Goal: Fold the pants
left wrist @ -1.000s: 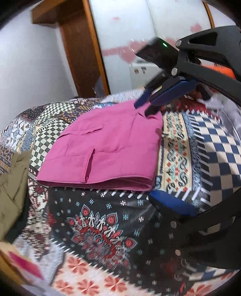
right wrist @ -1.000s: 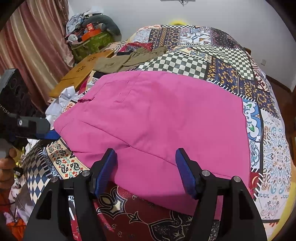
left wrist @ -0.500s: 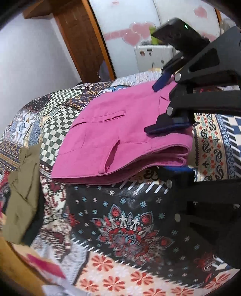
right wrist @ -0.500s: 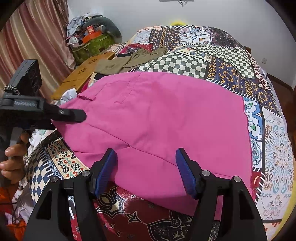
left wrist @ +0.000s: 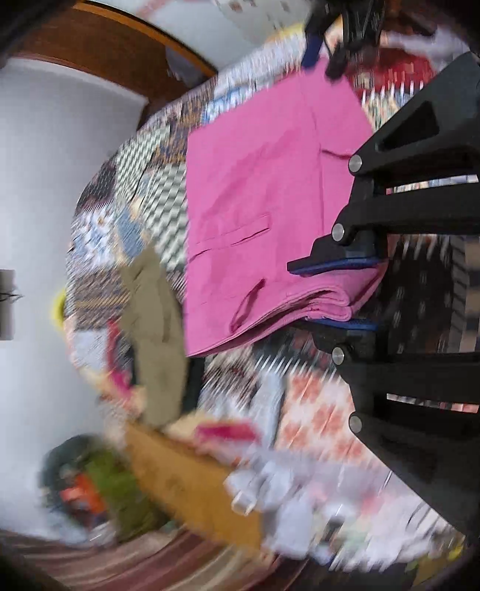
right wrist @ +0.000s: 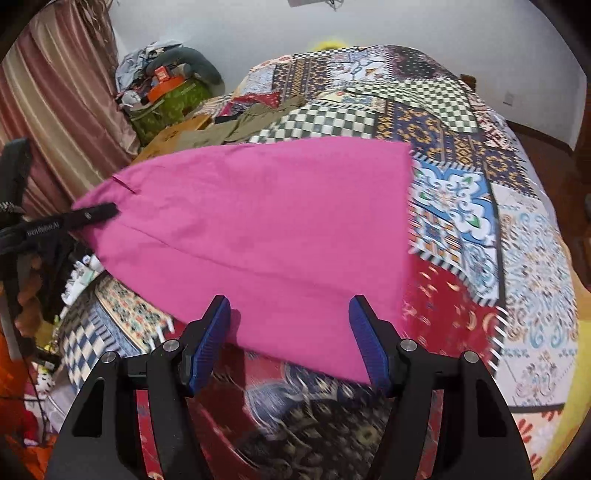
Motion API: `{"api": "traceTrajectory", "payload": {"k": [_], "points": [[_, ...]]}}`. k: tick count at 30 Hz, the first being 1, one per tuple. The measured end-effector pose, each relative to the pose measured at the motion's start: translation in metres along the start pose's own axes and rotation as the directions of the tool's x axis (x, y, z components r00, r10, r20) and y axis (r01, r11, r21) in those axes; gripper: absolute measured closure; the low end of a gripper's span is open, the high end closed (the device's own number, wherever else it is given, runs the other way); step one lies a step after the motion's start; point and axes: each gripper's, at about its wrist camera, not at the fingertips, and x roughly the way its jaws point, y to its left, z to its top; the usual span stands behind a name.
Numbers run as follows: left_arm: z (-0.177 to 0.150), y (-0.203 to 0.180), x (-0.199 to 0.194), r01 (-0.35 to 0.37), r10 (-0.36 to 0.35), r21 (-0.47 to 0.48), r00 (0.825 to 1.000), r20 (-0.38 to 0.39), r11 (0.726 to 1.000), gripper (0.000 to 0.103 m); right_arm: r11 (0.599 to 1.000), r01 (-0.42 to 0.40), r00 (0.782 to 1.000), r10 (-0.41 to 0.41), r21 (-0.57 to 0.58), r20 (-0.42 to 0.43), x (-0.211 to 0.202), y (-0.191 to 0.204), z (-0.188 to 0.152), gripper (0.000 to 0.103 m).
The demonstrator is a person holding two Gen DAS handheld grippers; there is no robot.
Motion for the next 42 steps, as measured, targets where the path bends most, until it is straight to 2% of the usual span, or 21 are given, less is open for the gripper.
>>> {"api": "traceTrajectory", "payload": {"k": [2,7,11,14,18,27,33,38,40,42], "points": [[0.006,-0.001,-0.006,-0.008,0.007,0.029,1.000,0.023,1.000,0.082,1.000,0.023,1.000,-0.023,-0.007,-0.003,-0.001,-0.002,-0.004,0.041],[0.021,-0.018,-0.019,-0.002,-0.004,0.076,0.997,0.073,0.997,0.083,1.000,0.014,1.000,-0.014,0.018,0.003,-0.002,-0.007,-0.006,0.040],[0.036,-0.039,-0.033,0.057,-0.067,0.099,0.992,0.107,0.993,0.083,1.000,0.010,1.000,-0.010,0.018,0.010,-0.001,-0.006,-0.006,0.037],[0.050,-0.056,-0.041,0.133,-0.146,0.114,0.983,0.111,0.985,0.084,1.000,0.002,1.000,-0.002,0.020,0.012,-0.001,-0.007,-0.006,0.037],[0.067,-0.086,-0.047,0.240,-0.254,0.140,0.962,0.098,0.961,0.085,1.000,-0.004,1.000,0.004,0.022,0.016,-0.001,-0.008,-0.006,0.037],[0.078,-0.139,-0.039,0.373,-0.386,0.179,0.922,0.039,0.910,0.086,0.999,-0.021,1.000,0.021,0.032,0.023,0.001,-0.012,-0.005,0.037],[0.075,-0.161,-0.026,0.409,-0.415,0.184,0.910,-0.003,0.894,0.086,0.999,-0.028,0.999,0.027,0.035,0.026,0.000,-0.014,-0.005,0.037],[0.069,-0.176,-0.018,0.450,-0.446,0.209,0.892,-0.065,0.868,0.085,0.999,-0.033,0.999,0.032,0.037,0.027,0.000,-0.014,-0.005,0.037],[0.067,-0.181,-0.020,0.469,-0.461,0.222,0.883,-0.093,0.855,0.081,0.999,-0.034,0.999,0.033,0.038,0.027,0.000,-0.015,-0.005,0.037],[0.066,-0.183,-0.023,0.496,-0.486,0.228,0.868,-0.102,0.838,0.073,0.999,-0.036,0.999,0.035,0.039,0.028,0.000,-0.015,-0.005,0.037]]}}
